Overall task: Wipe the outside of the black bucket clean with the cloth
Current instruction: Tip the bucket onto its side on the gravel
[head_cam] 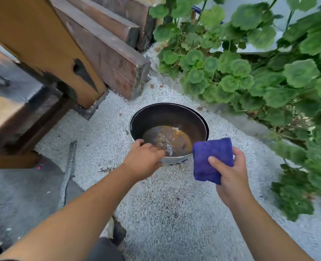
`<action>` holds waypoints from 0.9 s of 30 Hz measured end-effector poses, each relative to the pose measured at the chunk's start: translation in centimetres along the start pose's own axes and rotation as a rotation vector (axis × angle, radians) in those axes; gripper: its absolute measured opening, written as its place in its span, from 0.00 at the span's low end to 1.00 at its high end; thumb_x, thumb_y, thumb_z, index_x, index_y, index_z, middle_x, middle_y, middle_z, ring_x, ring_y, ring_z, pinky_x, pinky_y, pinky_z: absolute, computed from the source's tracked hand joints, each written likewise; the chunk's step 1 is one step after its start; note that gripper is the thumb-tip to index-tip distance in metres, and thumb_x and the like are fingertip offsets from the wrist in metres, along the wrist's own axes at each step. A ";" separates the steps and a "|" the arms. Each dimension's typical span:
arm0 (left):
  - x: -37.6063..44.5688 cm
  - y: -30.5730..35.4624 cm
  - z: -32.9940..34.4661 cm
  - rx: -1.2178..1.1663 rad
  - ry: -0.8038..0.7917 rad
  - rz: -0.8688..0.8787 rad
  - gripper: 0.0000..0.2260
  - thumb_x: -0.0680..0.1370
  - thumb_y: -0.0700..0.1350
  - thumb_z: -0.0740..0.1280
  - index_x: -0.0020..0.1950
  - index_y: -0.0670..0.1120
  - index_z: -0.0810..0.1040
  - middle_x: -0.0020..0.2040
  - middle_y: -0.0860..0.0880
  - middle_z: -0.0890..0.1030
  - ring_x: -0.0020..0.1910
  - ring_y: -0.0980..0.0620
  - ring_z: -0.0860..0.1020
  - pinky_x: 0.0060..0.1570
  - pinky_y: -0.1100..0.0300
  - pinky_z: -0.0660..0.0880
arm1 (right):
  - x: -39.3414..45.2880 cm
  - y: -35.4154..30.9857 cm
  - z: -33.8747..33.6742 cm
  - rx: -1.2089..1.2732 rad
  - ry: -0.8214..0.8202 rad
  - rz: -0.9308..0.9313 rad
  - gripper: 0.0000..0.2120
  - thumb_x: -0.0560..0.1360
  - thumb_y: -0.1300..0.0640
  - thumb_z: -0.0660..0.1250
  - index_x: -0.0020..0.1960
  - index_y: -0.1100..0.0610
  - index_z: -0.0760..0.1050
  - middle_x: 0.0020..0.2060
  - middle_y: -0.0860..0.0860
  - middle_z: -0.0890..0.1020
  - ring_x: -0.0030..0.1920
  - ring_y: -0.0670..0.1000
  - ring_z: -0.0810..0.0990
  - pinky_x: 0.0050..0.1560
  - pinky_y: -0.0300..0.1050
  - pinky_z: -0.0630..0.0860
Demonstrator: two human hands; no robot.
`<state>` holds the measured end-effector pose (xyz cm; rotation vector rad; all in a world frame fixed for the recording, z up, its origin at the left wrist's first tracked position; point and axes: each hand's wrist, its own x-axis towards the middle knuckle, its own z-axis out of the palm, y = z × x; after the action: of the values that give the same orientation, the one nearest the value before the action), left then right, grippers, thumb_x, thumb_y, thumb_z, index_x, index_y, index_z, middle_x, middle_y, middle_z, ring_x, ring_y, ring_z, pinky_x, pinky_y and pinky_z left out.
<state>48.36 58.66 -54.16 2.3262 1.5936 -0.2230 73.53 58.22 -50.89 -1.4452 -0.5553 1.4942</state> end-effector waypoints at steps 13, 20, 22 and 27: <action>4.3 -4.4 -5.8 -0.215 0.224 0.060 0.11 0.77 0.57 0.62 0.44 0.50 0.76 0.38 0.54 0.82 0.39 0.50 0.80 0.36 0.55 0.72 | 6.3 -4.3 3.1 0.079 -0.203 -0.324 0.22 0.69 0.68 0.69 0.60 0.54 0.70 0.50 0.49 0.83 0.49 0.49 0.83 0.43 0.45 0.80; 2.0 -6.5 -4.6 -0.771 0.122 -0.200 0.09 0.79 0.46 0.68 0.39 0.46 0.76 0.36 0.48 0.76 0.35 0.56 0.74 0.35 0.61 0.68 | 6.7 -5.1 5.1 -0.257 -0.095 -0.553 0.27 0.64 0.63 0.74 0.55 0.39 0.73 0.52 0.45 0.80 0.49 0.44 0.80 0.46 0.42 0.79; 0.0 -6.3 -1.4 -0.912 0.138 -0.315 0.09 0.79 0.46 0.68 0.39 0.45 0.77 0.35 0.49 0.77 0.32 0.60 0.74 0.32 0.65 0.68 | 6.6 -4.1 5.9 -0.433 -0.051 -0.588 0.29 0.63 0.61 0.74 0.53 0.33 0.69 0.50 0.40 0.78 0.45 0.39 0.80 0.42 0.36 0.76; -5.2 -6.0 5.7 -1.393 0.298 -0.610 0.07 0.77 0.47 0.66 0.44 0.48 0.83 0.40 0.49 0.85 0.38 0.54 0.81 0.39 0.59 0.74 | 7.3 0.3 8.5 -0.780 -0.081 -0.591 0.34 0.64 0.61 0.73 0.61 0.36 0.63 0.47 0.42 0.77 0.41 0.41 0.78 0.35 0.27 0.69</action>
<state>41.16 54.17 -58.91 0.8117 1.6531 0.8626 66.53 66.71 -53.12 -1.5735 -1.5849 0.8802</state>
